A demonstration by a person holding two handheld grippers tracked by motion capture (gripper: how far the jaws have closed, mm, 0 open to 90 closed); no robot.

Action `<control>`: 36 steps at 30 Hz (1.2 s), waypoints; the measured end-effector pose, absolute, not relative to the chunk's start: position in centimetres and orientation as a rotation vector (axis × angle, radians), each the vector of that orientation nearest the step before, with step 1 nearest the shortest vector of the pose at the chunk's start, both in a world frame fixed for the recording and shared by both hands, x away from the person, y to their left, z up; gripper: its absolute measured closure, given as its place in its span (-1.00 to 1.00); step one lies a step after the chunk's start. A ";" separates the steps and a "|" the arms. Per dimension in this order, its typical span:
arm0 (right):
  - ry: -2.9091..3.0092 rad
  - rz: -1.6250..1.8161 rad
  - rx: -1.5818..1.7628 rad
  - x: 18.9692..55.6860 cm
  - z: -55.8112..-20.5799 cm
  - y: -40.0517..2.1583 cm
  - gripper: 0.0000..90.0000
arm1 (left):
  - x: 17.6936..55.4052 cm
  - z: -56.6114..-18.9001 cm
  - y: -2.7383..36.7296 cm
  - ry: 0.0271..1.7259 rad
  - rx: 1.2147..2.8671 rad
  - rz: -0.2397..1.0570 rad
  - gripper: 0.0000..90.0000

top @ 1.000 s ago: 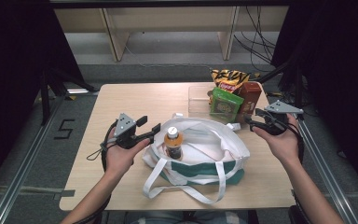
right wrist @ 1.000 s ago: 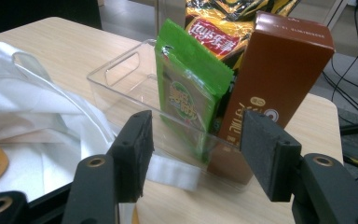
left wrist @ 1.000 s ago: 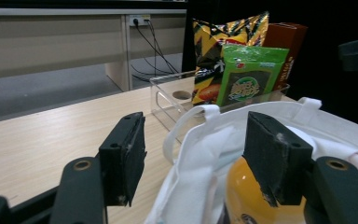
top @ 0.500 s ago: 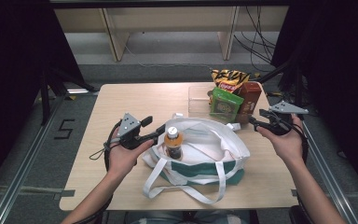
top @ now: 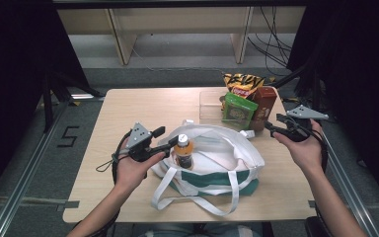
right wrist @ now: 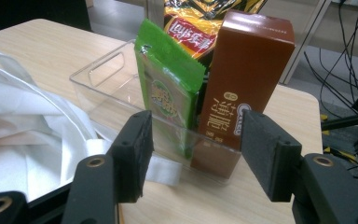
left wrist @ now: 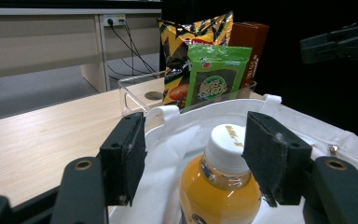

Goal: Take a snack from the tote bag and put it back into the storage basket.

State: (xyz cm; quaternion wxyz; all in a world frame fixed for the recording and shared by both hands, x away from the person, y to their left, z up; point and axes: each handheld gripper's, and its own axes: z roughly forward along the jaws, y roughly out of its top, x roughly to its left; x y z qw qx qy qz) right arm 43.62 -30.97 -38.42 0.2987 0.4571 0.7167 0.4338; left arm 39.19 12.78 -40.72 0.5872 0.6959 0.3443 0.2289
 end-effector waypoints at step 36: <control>1.912 1.155 1.254 43.1 -38.4 -31.7 -0.03 | 41.0 -42.5 9.1 0.766 1.721 0.487 0.11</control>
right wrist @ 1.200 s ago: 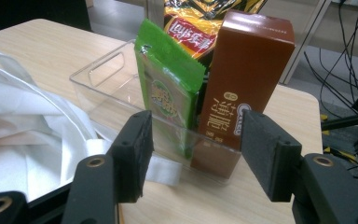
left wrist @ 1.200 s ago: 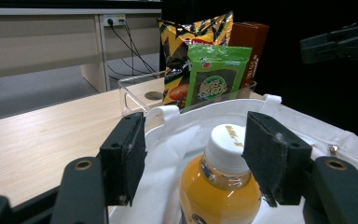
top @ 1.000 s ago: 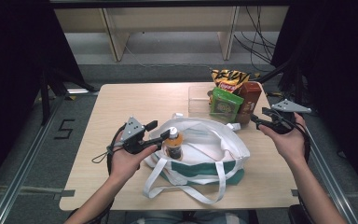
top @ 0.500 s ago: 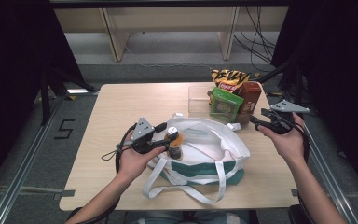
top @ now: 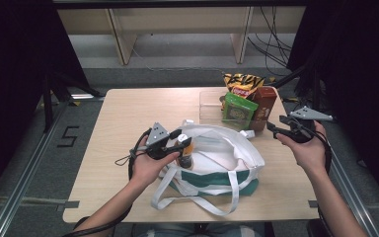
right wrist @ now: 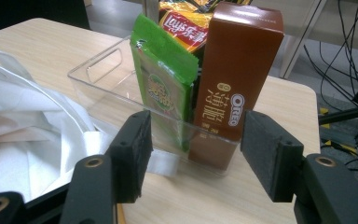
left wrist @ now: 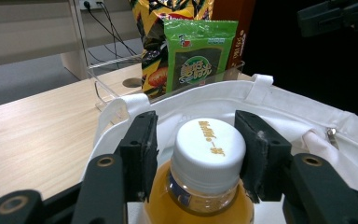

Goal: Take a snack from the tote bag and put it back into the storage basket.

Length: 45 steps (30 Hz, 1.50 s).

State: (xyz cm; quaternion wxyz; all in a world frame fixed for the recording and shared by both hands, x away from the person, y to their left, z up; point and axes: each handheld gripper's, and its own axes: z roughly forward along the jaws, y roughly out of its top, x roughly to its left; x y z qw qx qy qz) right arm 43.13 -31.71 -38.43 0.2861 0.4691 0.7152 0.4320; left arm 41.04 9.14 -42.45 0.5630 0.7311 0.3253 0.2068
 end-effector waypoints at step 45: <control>1.948 1.136 1.248 43.3 -38.9 -31.5 -0.03 | 41.2 -40.1 8.4 0.694 1.683 0.467 0.30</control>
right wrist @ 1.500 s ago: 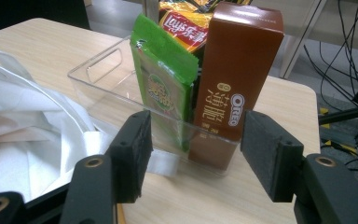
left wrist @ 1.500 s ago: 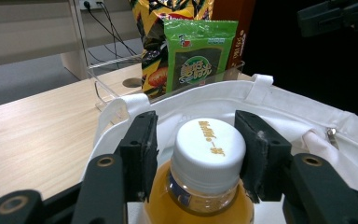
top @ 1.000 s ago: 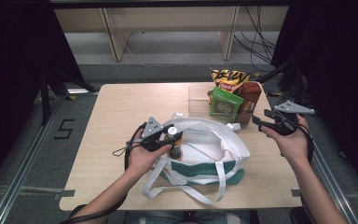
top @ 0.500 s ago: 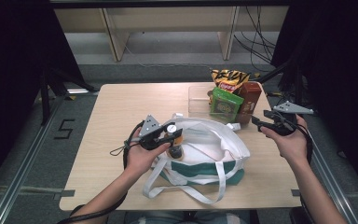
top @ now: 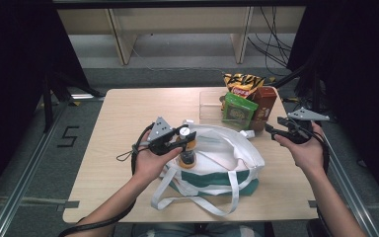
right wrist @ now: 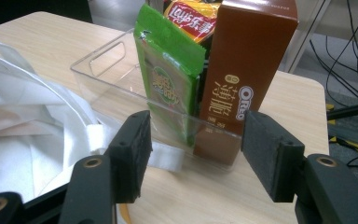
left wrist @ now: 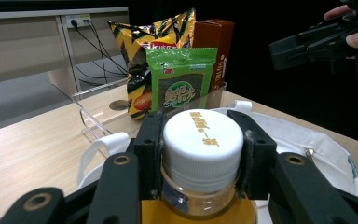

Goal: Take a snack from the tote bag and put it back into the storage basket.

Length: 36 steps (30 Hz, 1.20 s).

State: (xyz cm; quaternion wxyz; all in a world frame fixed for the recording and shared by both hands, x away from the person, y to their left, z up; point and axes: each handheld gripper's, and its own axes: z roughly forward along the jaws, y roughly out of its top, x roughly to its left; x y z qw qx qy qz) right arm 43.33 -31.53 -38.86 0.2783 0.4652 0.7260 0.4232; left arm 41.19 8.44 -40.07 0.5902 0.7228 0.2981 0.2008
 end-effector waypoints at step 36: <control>1.908 1.161 1.260 43.3 -38.4 -31.9 -0.04 | 43.0 -36.7 6.2 0.632 1.656 0.443 0.30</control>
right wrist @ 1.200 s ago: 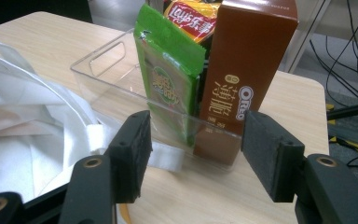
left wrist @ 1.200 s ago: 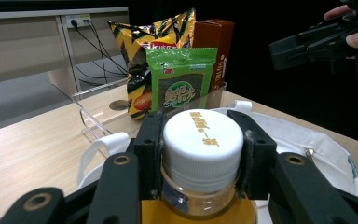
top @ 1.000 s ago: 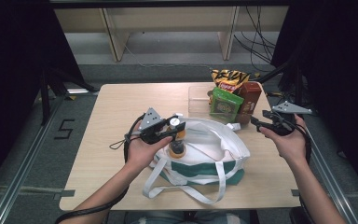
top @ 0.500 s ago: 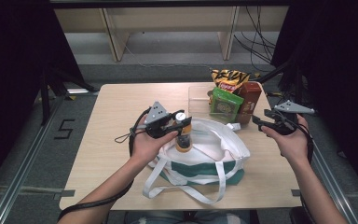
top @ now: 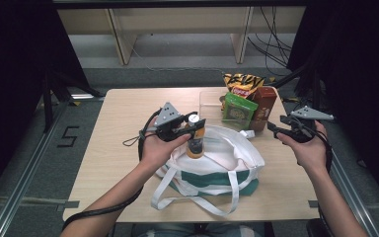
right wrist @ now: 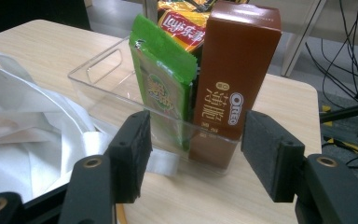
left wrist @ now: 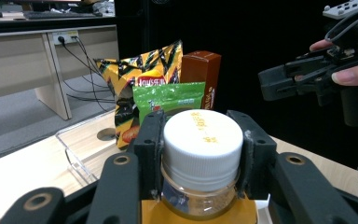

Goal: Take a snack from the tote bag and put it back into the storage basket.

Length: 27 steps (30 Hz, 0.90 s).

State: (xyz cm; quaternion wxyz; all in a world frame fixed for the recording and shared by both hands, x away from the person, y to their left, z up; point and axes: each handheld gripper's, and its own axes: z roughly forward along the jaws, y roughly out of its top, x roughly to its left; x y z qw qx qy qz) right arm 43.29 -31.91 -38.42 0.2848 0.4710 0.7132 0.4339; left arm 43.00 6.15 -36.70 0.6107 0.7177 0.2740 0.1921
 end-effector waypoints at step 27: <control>1.910 1.162 1.253 43.4 -38.5 -32.0 -0.04 | 44.4 -34.9 4.3 0.608 1.633 0.404 0.30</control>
